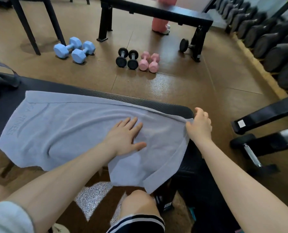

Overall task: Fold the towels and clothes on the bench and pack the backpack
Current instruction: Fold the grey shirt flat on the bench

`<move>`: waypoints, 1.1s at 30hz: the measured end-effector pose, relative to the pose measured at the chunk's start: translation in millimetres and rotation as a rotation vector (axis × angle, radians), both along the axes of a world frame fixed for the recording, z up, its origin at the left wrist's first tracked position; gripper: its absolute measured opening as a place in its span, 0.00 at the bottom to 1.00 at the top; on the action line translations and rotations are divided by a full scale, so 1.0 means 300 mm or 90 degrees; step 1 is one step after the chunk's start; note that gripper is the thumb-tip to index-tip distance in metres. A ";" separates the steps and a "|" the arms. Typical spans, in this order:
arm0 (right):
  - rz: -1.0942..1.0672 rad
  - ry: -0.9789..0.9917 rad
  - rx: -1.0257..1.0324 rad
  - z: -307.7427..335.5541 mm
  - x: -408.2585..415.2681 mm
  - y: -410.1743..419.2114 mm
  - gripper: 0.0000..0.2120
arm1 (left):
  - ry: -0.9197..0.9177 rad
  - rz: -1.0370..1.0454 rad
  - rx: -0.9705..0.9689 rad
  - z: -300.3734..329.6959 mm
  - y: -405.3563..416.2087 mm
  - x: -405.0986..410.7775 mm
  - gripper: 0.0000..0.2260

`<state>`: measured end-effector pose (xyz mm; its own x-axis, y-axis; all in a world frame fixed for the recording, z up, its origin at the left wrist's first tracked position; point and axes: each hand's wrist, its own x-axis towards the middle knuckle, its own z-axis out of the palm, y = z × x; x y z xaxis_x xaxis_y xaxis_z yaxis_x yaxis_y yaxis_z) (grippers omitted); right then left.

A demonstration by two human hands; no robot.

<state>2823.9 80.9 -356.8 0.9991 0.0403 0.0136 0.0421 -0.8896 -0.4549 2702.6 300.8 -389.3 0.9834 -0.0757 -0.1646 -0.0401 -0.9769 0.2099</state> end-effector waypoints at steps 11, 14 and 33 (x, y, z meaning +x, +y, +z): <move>0.644 -0.060 0.123 -0.030 -0.248 0.782 0.10 | -0.289 0.364 -0.156 0.029 0.384 -0.357 0.20; 0.671 -0.011 0.134 -0.057 -0.306 0.973 0.11 | -0.315 0.524 -0.133 0.015 0.496 -0.505 0.10; 0.517 -0.111 -0.026 -0.049 -0.214 1.412 0.09 | -0.073 0.770 -0.868 0.095 0.833 -0.611 0.05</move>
<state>2759.7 504.5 -371.5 0.6425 0.7516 0.1493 0.7451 -0.5673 -0.3507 2519.4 550.5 -360.8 0.5942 0.5958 -0.5403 0.4082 0.3554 0.8409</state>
